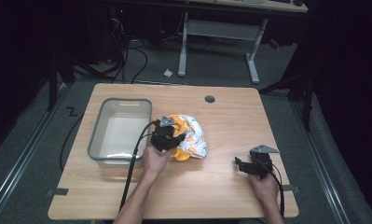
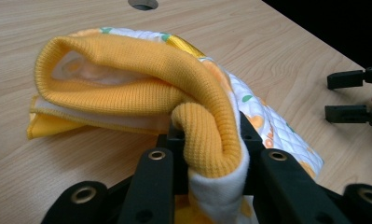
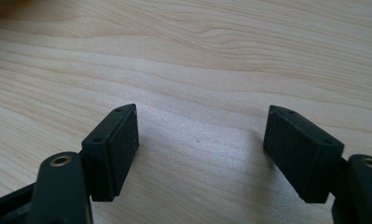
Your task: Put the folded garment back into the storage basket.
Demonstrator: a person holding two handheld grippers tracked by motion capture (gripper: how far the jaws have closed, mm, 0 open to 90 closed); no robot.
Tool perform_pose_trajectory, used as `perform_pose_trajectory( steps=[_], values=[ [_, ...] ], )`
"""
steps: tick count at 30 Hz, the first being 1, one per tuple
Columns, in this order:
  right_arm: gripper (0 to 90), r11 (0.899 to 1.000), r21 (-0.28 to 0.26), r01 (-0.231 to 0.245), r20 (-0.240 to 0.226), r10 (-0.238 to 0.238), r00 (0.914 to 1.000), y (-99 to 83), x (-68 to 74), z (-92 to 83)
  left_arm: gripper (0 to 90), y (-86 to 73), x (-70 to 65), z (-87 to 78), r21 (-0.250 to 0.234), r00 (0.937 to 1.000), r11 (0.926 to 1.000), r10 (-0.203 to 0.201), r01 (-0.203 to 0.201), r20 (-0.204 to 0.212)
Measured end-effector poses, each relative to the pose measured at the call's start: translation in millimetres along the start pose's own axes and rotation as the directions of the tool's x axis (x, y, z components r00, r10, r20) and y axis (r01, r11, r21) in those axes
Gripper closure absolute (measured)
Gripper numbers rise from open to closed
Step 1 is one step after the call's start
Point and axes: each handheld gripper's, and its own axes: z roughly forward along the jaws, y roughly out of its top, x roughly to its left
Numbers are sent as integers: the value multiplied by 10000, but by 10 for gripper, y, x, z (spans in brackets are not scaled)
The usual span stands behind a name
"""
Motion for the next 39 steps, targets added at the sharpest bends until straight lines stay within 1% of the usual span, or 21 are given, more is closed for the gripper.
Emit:
perform_pose_trajectory(
  steps=[3, 7, 11, 16, 20, 24, 32, 36, 38, 39],
  values=[
    [268, 10000, 0, 1, -1, -1, 10000, 0, 0, 0, 742, 5, -8, -40, -7, 9999, 9999, 164, -164, 2],
    [268, 10000, -1, 3, 0, -3, 10000, 0, 0, 0, 743, 23, -23, -96, -146, 9997, 9997, 212, -210, 158],
    [268, 10000, 0, 0, 0, 0, 10000, 0, 0, 0, 743, 66, -39, -159, -215, 9992, 9991, 362, -358, 188],
    [268, 10000, -1, 2, -3, -2, 10000, 0, 0, 0, 743, 92, -38, -215, -217, 9987, 9990, 410, -403, 312],
    [268, 10000, -3, 2, -4, -2, 10000, 0, 0, 1, 743, 121, -24, -313, -351, 9982, 9987, 387, -371, 452],
    [268, 10000, -3, 0, -4, 0, 10000, 0, 0, 1, 743, 155, -21, -363, -382, 9980, 9983, 453, -436, 446],
    [268, 10000, 4, 14, -5, -14, 10000, 0, -1, 0, 744, 266, -37, -474, -655, 9975, 9965, 555, -526, 429],
    [268, 10000, 4, 14, -4, -14, 10000, 0, -1, 0, 743, 311, -15, -565, -833, 9975, 9950, 586, -551, 398],
    [268, 10000, 4, 14, -4, -14, 10000, 0, -1, 0, 744, 323, 12, -622, -942, 9974, 9943, 551, -504, 475],
    [268, 10000, 3, 16, -6, -16, 10000, 0, -1, 0, 744, 323, 12, -622, -942, 9974, 9943, 551, -504, 475]
  ],
)
